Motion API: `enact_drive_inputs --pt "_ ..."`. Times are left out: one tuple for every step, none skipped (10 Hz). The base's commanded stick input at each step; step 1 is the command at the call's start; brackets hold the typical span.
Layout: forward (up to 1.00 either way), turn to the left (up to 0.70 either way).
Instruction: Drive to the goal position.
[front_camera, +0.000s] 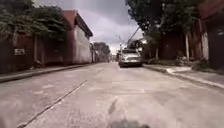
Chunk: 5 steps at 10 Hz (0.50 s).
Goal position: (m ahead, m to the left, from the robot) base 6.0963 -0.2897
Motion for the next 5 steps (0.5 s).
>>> enact_drive_inputs --pt "1.00 0.00" --pt "1.00 0.00" --pt "1.00 0.00" --pt "1.00 0.00" --pt "1.00 -0.01"
